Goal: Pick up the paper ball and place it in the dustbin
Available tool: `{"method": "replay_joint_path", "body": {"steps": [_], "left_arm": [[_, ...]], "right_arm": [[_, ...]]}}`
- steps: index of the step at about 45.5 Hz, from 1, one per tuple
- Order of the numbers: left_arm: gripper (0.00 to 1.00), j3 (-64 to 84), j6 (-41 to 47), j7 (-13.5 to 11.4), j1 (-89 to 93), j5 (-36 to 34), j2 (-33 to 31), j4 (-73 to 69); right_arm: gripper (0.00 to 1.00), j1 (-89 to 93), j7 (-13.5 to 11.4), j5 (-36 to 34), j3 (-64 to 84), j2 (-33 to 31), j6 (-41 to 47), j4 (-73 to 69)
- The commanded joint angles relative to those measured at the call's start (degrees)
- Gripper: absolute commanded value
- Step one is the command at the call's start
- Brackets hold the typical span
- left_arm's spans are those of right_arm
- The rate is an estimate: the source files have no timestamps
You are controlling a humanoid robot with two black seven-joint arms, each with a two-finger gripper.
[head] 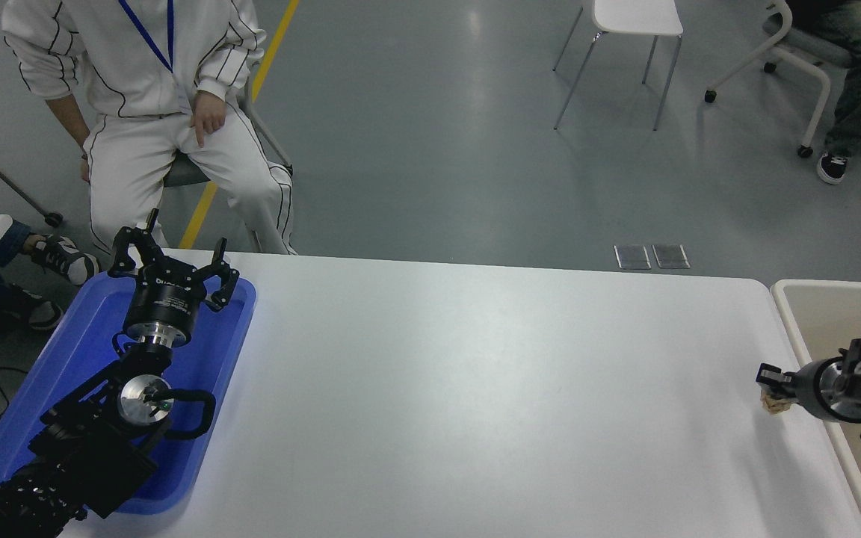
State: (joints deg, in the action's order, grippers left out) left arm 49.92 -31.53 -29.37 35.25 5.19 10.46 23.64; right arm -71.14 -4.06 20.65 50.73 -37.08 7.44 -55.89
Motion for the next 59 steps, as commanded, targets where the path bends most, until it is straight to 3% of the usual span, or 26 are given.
{"method": "replay_joint_path", "body": {"steps": [1, 24, 38, 59], "left_arm": [[1.00, 0.0, 0.0, 0.0, 0.0, 0.0, 0.0, 0.0], [1.00, 0.0, 0.0, 0.0, 0.0, 0.0, 0.0, 0.0], [1.00, 0.0, 0.0, 0.0, 0.0, 0.0, 0.0, 0.0], [1.00, 0.0, 0.0, 0.0, 0.0, 0.0, 0.0, 0.0]], "right_arm": [[0.00, -16.9, 0.0, 0.9, 8.3, -4.8, 9.2, -14.2], [0.00, -55.3, 0.0, 2.1, 26.9, -4.1, 23.6, -33.0], [0.00, -74.9, 0.0, 2.0, 31.0, -4.0, 37.4, -35.3], [0.00, -76.5, 0.1, 1.9, 31.2, -2.2, 37.6, -34.8]]}}
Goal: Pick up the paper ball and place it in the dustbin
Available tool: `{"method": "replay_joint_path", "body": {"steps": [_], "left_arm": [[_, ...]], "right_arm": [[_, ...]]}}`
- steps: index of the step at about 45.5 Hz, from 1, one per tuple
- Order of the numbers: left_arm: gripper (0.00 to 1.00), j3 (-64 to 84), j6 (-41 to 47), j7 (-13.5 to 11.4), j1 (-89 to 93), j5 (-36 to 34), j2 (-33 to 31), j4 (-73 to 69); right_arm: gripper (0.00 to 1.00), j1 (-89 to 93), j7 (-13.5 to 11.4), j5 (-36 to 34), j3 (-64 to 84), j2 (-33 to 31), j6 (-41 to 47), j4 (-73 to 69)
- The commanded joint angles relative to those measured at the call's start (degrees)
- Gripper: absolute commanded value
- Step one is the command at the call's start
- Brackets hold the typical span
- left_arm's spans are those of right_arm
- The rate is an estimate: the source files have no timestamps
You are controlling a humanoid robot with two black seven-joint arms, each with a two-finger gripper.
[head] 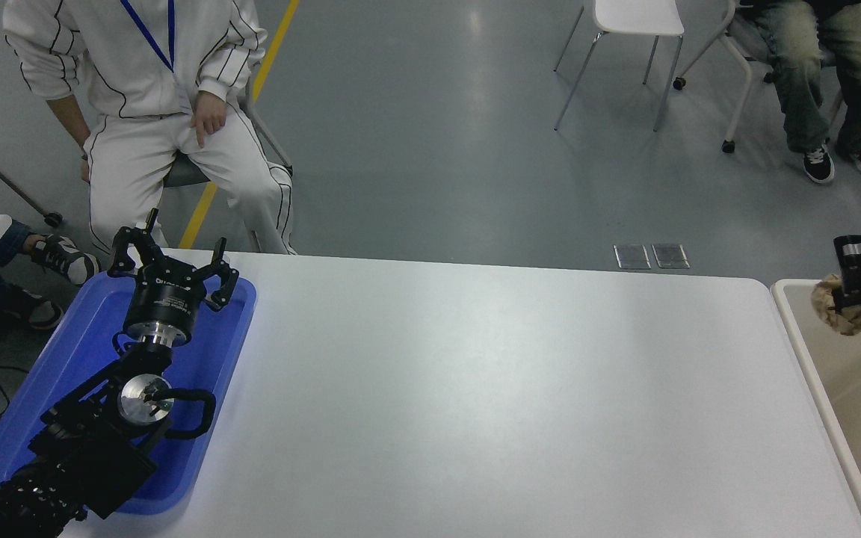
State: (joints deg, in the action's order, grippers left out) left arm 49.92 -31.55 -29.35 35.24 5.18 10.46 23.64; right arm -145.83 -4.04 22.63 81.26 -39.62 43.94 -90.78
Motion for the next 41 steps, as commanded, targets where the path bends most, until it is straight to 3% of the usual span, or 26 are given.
{"method": "replay_joint_path", "body": {"steps": [1, 19, 41], "left_arm": [[1.00, 0.0, 0.0, 0.0, 0.0, 0.0, 0.0, 0.0], [1.00, 0.0, 0.1, 0.0, 0.0, 0.0, 0.0, 0.0], [1.00, 0.0, 0.1, -0.1, -0.1, 0.0, 0.0, -0.1]], "right_arm": [[0.00, -1.8, 0.2, 0.0, 0.9, 0.3, 1.1, 0.3], [0.00, -3.4, 0.7, -0.9, 14.2, -1.2, 1.1, 2.0], [0.00, -3.9, 0.7, -0.7, 32.0, -9.7, 1.1, 8.8]]}}
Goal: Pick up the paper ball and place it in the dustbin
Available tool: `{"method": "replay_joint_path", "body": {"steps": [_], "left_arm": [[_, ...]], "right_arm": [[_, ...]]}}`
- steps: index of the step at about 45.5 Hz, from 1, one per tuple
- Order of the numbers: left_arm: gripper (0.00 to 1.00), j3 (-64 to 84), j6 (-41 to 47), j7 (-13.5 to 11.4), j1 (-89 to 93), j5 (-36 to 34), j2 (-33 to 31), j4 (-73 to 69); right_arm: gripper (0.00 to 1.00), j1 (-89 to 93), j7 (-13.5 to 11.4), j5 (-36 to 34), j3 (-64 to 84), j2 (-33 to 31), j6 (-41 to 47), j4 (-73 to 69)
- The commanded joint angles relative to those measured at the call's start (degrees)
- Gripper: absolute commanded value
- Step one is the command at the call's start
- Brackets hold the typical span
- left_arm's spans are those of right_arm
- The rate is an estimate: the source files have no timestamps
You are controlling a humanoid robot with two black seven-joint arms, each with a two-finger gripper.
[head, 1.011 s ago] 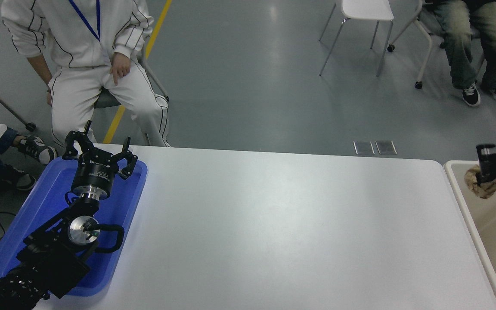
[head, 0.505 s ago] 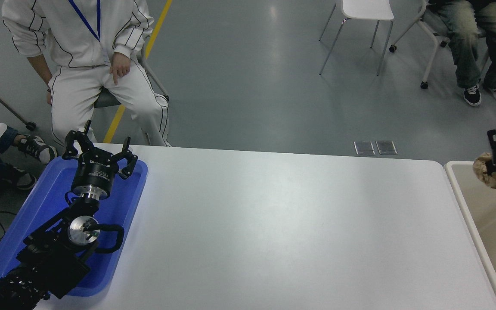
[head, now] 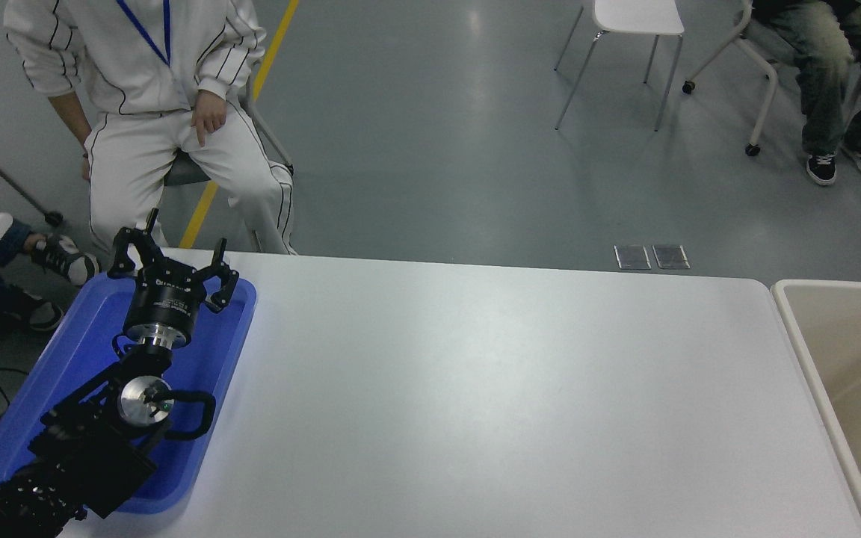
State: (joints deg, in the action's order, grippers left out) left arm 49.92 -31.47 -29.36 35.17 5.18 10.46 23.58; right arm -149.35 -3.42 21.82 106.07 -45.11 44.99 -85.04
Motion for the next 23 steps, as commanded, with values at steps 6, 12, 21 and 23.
{"method": "replay_joint_path", "body": {"steps": [6, 12, 21, 23], "left_arm": [[1.00, 0.0, 0.0, -0.1, 0.0, 0.0, 0.0, 0.0], [1.00, 0.0, 0.0, -0.1, 0.0, 0.0, 0.0, 0.1], [1.00, 0.0, 0.0, -0.1, 0.0, 0.0, 0.0, 0.0], [1.00, 0.0, 0.0, -0.1, 0.0, 0.0, 0.0, 0.0]], "right_arm": [[0.00, -0.3, 0.1, 0.0, 8.5, -5.2, 0.0, 3.8], [0.00, -0.3, 0.1, -0.1, 8.1, -5.2, 0.0, 3.7], [0.00, 1.7, 0.1, 0.0, 4.7, -7.3, -0.2, 7.1], [0.00, 4.1, 0.1, 0.0, 2.9, -7.7, -0.3, 8.8]]}}
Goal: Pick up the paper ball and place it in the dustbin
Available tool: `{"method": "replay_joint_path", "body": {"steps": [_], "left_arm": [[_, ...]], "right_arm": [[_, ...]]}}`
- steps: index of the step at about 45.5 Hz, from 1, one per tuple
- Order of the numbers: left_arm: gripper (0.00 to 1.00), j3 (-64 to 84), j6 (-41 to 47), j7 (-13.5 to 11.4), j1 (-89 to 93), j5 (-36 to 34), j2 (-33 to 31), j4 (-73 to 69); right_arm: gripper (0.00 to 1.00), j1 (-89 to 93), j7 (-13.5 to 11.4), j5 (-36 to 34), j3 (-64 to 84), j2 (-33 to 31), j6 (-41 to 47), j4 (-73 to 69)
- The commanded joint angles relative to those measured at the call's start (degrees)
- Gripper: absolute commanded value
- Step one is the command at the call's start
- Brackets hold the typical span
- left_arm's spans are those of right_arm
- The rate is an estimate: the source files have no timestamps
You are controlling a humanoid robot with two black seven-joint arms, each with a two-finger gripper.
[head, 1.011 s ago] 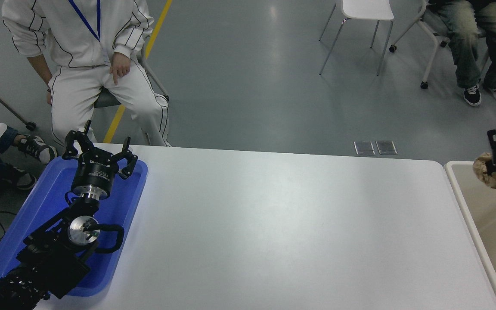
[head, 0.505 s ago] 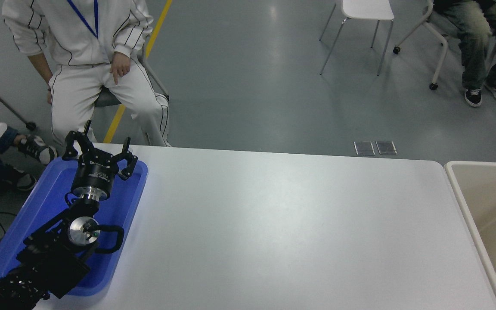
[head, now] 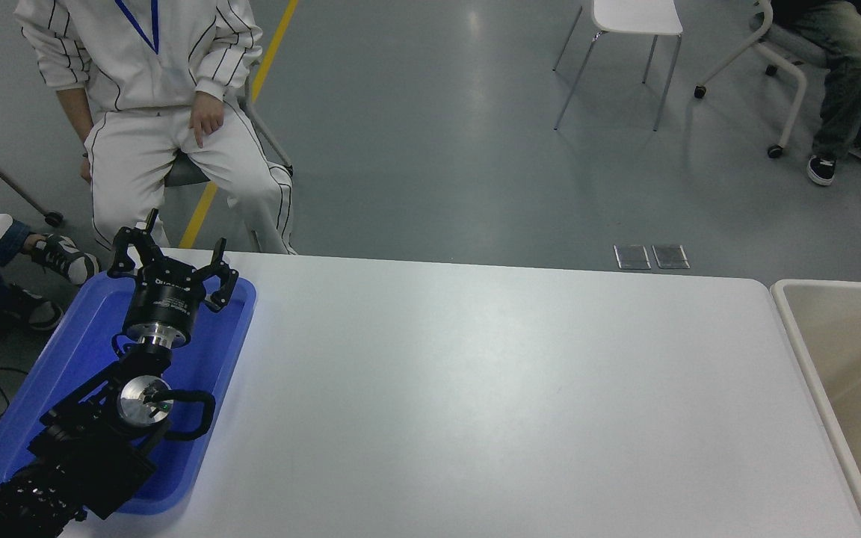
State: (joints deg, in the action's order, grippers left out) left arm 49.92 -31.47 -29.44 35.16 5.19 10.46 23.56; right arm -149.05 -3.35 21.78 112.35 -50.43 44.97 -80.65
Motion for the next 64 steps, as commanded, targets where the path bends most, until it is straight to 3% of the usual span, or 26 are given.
{"method": "replay_joint_path", "body": {"steps": [1, 16, 31, 52, 64], "left_arm": [[1.00, 0.0, 0.0, 0.0, 0.0, 0.0, 0.0, 0.0], [1.00, 0.0, 0.0, 0.0, 0.0, 0.0, 0.0, 0.0], [1.00, 0.0, 0.0, 0.0, 0.0, 0.0, 0.0, 0.0], [1.00, 0.0, 0.0, 0.0, 0.0, 0.0, 0.0, 0.1], [1.00, 0.0, -0.1, 0.0, 0.0, 0.0, 0.0, 0.1]], "right_arm": [[0.00, 5.3, 0.0, 0.0, -4.6, -2.4, -0.2, 5.3], [0.00, 38.2, -0.1, 0.1, -31.1, -6.4, -1.5, 26.9], [0.00, 80.7, -0.3, 0.3, -67.4, -5.6, -17.4, 44.0], [0.00, 101.2, -0.3, 0.0, -81.2, 7.4, -40.3, 59.1], [0.00, 108.8, -0.3, 0.0, -86.1, 14.2, -42.4, 69.9]]}}
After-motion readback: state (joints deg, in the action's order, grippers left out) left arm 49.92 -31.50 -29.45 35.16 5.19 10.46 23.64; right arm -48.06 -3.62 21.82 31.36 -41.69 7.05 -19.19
